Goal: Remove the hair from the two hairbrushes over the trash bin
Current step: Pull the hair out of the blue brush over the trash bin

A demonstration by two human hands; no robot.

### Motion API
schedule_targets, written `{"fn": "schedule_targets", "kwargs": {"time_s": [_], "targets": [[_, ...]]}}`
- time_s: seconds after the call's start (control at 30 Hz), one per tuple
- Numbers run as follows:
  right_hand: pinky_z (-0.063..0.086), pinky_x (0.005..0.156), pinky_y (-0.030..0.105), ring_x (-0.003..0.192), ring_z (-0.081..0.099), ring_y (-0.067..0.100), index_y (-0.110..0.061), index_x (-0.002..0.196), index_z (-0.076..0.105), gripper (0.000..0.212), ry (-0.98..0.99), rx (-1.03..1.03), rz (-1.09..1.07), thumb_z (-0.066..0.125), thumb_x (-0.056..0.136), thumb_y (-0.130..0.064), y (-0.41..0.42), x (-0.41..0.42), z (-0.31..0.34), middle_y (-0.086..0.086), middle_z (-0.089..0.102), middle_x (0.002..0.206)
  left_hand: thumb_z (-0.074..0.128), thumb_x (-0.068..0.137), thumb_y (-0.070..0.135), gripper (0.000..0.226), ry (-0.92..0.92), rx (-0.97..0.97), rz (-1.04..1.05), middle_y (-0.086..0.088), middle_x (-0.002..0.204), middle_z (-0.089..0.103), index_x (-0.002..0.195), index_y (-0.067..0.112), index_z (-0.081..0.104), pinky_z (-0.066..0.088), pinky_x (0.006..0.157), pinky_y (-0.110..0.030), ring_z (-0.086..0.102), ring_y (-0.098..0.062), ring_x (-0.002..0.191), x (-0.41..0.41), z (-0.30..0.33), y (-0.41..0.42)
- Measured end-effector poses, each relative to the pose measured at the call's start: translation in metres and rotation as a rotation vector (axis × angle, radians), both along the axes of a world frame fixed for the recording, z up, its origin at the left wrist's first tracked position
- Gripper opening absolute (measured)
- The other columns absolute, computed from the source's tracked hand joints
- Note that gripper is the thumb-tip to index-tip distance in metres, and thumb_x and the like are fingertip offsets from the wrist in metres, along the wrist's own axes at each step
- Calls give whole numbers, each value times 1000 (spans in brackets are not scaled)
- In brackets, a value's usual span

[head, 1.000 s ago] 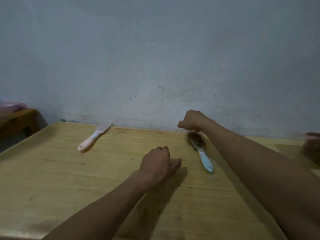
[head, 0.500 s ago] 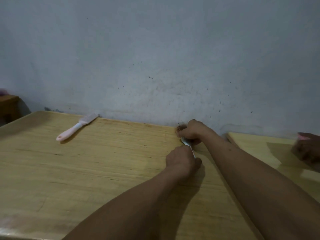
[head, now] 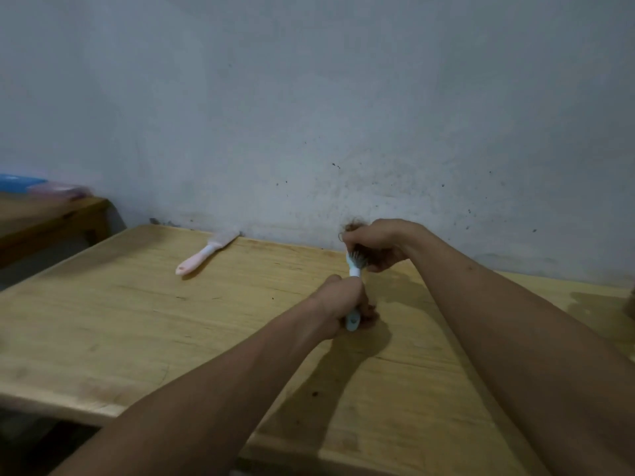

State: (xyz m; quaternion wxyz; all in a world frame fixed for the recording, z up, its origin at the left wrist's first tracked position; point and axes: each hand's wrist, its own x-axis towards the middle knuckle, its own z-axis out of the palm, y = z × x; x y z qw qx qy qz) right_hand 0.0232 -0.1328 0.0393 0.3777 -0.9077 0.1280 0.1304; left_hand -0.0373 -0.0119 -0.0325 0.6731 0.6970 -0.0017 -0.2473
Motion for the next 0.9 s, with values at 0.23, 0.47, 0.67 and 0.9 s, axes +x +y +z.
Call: {"fn": "schedule_targets", "kwargs": {"time_s": [0.23,0.47,0.67,0.9], "targets": [[57,55,27,58,57,19,-7,86,63,17,-55,62,137,67,88,-24,88,-15,21,8,61,78,46,92,30,23,-42,-46,265,-12,66,52,89,8,52,37,49,-29,47,-24,51,-20,14,81],[59,74,31,42,55,11,-8,93,68,18,-43,153,349,73,89,-25,200,-23,22,-3,59,47,45,101,35,31,-34,-79,488,-12,66,50,93,5,50,34,45,-24,44,-20,44,-41,8,189],[61,72,32,79,68,19,-16,110,70,42,69,200,584,74,89,-53,295,-28,13,5,67,97,43,100,41,34,-23,55,653,-5,73,49,99,10,56,33,47,-27,42,-17,47,-82,2,296],[62,72,35,83,69,22,-11,111,66,50,79,153,688,52,101,-58,388,-26,-14,10,69,109,44,100,45,38,-32,216,754,-1,66,51,105,11,61,32,43,-25,42,-12,44,-134,-16,382]]}}
